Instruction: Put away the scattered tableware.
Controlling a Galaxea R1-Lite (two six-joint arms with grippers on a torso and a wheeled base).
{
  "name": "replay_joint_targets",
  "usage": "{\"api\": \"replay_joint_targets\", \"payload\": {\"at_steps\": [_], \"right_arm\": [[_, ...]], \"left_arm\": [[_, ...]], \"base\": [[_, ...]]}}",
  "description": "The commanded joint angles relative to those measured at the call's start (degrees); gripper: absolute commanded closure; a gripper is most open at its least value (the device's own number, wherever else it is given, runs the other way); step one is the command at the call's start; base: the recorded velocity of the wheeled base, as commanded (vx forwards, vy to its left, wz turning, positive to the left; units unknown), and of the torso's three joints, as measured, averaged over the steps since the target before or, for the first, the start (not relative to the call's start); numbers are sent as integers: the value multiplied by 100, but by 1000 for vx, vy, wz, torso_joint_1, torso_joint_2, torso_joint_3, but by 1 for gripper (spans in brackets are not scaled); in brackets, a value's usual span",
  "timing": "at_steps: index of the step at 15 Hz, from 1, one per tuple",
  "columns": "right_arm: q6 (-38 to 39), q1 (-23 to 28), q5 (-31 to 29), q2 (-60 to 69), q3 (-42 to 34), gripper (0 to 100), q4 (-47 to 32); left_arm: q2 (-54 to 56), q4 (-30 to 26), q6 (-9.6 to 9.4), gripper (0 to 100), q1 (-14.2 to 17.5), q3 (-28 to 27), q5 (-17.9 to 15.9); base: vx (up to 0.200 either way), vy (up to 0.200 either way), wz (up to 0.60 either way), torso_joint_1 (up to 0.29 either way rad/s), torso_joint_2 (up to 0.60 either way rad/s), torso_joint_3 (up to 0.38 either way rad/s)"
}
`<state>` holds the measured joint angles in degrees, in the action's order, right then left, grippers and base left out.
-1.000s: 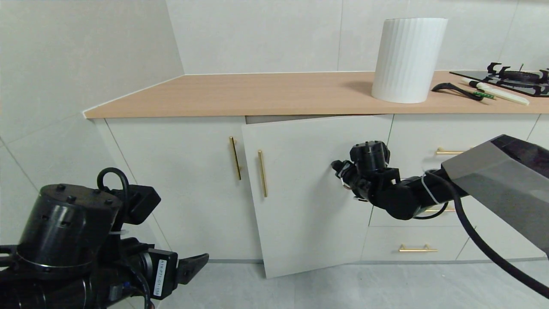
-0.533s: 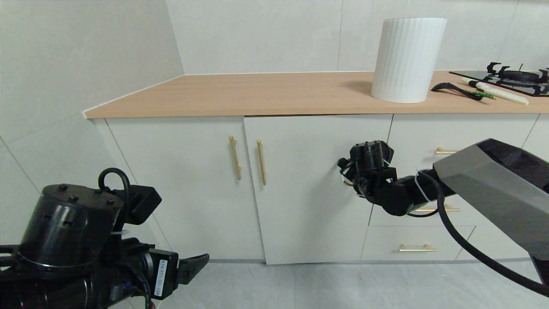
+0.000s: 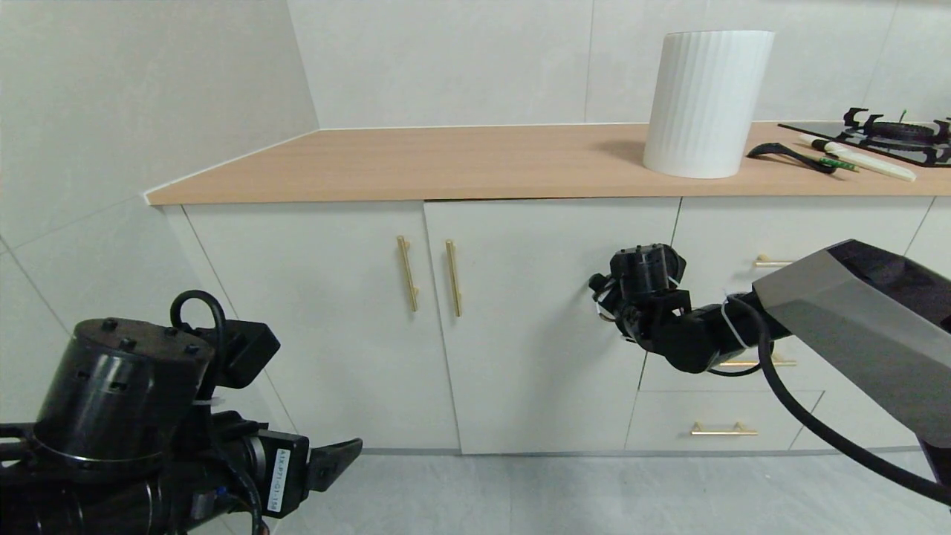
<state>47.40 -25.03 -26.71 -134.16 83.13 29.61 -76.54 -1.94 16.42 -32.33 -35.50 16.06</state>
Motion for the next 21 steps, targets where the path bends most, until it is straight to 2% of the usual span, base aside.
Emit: {"api": "replay_joint_targets", "payload": {"at_steps": [1, 10, 12, 13, 15, 16, 19, 21], "right_arm": [[-11, 33, -1, -14, 28, 0, 1], [-29, 51, -36, 74, -51, 0, -8], [-38, -134, 649, 883, -930, 0, -8], [-125, -178, 1265, 1436, -1545, 0, -8], [-793, -187, 2451, 2333, -2547, 0, 1], [-1066, -187, 2732, 2579, -2802, 0, 18], [-1470, -187, 2803, 3141, -3171, 0, 106], [-2525, -239, 2363, 4301, -3945, 0, 54]], "left_arm": [[-10, 0, 1, 0, -1, -1, 3], [-18, 0, 1, 0, -1, 8, 38], [-18, 0, -7, 0, -1, 8, 38], [-10, 0, 1, 0, -1, 8, 38], [-1, 0, 1, 0, -1, 8, 38], [-1, 9, 1, 0, -1, 8, 38], [78, 9, 1, 0, -1, -10, 56], [491, 18, -7, 0, 95, -36, 240]], "base": [[0, 0, 0, 0, 0, 0], [0, 0, 0, 0, 0, 0], [0, 0, 0, 0, 0, 0], [0, 0, 0, 0, 0, 0], [0, 0, 0, 0, 0, 0], [0, 0, 0, 0, 0, 0], [0, 0, 0, 0, 0, 0], [0, 0, 0, 0, 0, 0]]}}
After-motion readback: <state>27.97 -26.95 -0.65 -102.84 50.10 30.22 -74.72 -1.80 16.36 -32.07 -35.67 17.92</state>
